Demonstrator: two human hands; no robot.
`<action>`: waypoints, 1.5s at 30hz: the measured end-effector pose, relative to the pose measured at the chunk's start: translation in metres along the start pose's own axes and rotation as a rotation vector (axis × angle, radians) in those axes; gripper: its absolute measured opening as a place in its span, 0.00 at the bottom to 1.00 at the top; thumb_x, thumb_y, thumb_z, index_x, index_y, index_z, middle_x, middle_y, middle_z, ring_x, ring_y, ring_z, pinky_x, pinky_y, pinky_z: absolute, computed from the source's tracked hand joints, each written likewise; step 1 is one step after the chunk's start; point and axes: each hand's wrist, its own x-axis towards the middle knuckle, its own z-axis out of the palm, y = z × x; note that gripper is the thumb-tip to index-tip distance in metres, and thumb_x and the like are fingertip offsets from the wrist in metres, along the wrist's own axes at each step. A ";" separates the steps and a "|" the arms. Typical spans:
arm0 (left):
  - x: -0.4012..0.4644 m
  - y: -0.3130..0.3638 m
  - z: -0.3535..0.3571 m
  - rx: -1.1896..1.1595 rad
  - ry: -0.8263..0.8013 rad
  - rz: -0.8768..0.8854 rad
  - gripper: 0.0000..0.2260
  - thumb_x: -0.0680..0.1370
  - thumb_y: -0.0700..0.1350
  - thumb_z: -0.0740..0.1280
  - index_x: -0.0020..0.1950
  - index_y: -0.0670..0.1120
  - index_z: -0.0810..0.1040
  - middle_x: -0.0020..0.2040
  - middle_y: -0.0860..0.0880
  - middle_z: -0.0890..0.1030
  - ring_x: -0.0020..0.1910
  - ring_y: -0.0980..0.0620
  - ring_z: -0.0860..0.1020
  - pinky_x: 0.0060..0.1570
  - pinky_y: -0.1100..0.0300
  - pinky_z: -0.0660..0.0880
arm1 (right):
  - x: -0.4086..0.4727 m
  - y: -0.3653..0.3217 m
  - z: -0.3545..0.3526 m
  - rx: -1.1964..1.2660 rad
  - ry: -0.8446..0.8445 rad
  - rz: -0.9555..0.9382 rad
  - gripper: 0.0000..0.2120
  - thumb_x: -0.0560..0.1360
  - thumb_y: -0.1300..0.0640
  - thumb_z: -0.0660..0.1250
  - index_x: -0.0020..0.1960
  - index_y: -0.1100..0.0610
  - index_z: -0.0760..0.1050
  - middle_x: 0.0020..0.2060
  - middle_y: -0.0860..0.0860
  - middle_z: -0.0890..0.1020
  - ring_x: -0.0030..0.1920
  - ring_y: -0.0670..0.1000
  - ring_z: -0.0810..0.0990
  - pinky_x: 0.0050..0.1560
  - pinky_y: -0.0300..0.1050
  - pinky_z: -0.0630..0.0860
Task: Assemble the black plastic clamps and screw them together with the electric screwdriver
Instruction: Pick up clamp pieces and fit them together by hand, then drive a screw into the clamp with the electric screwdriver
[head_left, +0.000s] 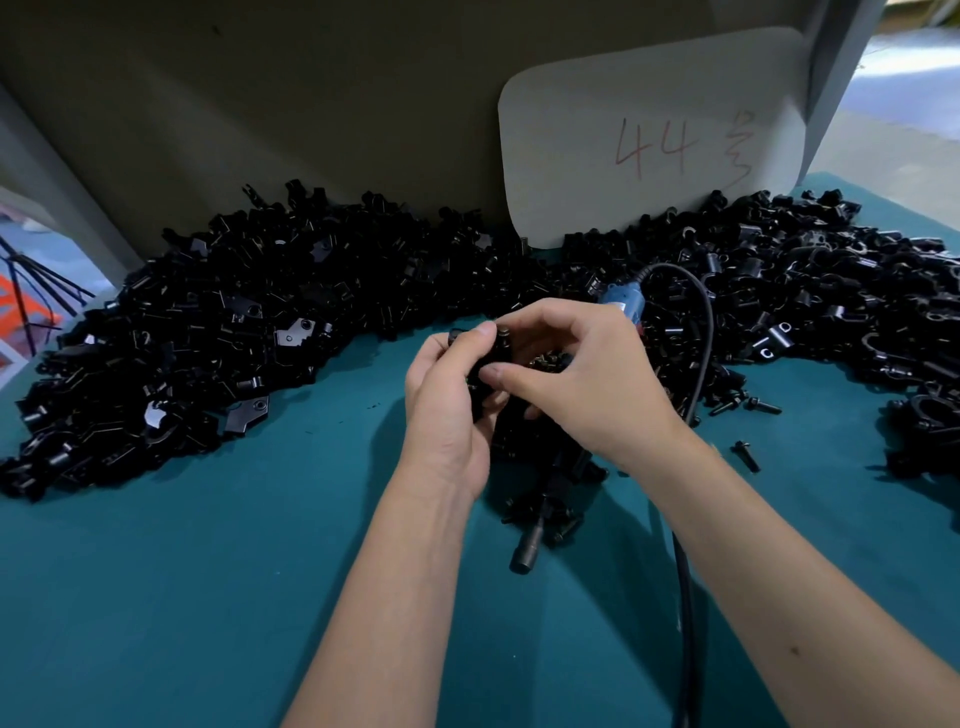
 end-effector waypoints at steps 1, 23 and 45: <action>0.000 0.000 -0.001 0.020 -0.003 0.011 0.09 0.79 0.42 0.70 0.42 0.48 0.73 0.40 0.48 0.79 0.40 0.50 0.75 0.40 0.56 0.72 | -0.001 0.000 0.000 -0.034 0.004 -0.013 0.12 0.71 0.59 0.81 0.52 0.50 0.86 0.42 0.45 0.87 0.45 0.48 0.87 0.43 0.49 0.84; 0.002 0.004 -0.005 -0.194 -0.114 -0.184 0.12 0.79 0.48 0.64 0.38 0.48 0.67 0.30 0.50 0.65 0.23 0.55 0.60 0.20 0.64 0.54 | 0.004 -0.010 -0.011 -0.385 0.362 0.062 0.16 0.75 0.38 0.74 0.45 0.52 0.80 0.32 0.46 0.82 0.35 0.46 0.81 0.38 0.42 0.76; 0.002 0.005 -0.010 -0.231 -0.226 -0.401 0.12 0.81 0.49 0.62 0.40 0.48 0.64 0.32 0.51 0.63 0.23 0.58 0.60 0.17 0.68 0.53 | 0.018 -0.011 -0.043 0.734 0.527 0.455 0.21 0.73 0.53 0.78 0.59 0.63 0.76 0.41 0.54 0.84 0.33 0.49 0.84 0.36 0.43 0.82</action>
